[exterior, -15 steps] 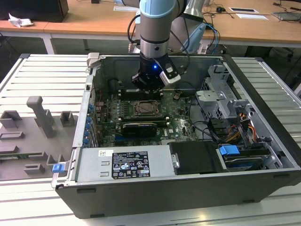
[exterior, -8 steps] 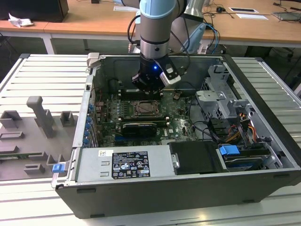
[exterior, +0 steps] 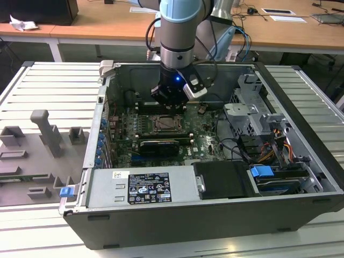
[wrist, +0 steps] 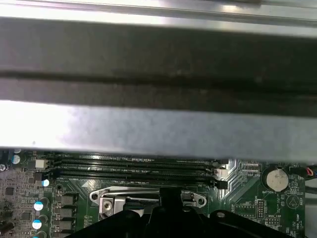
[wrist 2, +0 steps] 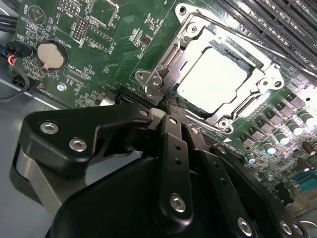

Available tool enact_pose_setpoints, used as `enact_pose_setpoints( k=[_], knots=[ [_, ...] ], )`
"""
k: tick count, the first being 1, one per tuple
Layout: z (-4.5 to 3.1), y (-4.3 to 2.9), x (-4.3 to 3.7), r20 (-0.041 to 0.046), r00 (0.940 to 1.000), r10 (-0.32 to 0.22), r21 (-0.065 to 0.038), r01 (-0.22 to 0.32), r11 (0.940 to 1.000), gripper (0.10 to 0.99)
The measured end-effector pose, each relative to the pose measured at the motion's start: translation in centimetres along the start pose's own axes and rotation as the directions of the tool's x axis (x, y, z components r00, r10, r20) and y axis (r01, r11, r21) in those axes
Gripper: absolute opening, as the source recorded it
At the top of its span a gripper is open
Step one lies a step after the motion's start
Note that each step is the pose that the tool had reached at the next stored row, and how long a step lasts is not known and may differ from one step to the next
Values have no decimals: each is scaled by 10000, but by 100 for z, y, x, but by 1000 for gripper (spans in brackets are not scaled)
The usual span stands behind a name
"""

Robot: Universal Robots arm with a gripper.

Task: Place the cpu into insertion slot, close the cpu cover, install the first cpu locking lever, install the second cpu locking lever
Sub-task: 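Install the second cpu locking lever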

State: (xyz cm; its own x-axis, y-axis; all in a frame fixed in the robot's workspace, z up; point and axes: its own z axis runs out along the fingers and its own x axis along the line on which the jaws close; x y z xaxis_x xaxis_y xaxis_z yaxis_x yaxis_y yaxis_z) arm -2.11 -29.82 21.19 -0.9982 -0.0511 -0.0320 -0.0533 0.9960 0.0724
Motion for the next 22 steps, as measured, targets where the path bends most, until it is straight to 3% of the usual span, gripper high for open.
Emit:
enact_pose_setpoints(
  k=[6,7,8,9,10,18,22],
  knots=[
    [-19,-26,1,-1,10000,1,1,-1,10000,106],
    [-49,-24,0,-1,10000,1,2,-1,10000,106],
    [-155,-16,-3,0,10000,1,3,-1,10000,106],
    [-208,-12,-5,0,10000,1,4,-1,10000,106],
    [-224,-12,-5,-1,10000,-1,4,1,10000,106],
    [-233,-74,-3,0,10000,0,6,0,10000,106],
    [-241,-180,3,-3,10000,-1,36,1,10000,106]
  ],
)
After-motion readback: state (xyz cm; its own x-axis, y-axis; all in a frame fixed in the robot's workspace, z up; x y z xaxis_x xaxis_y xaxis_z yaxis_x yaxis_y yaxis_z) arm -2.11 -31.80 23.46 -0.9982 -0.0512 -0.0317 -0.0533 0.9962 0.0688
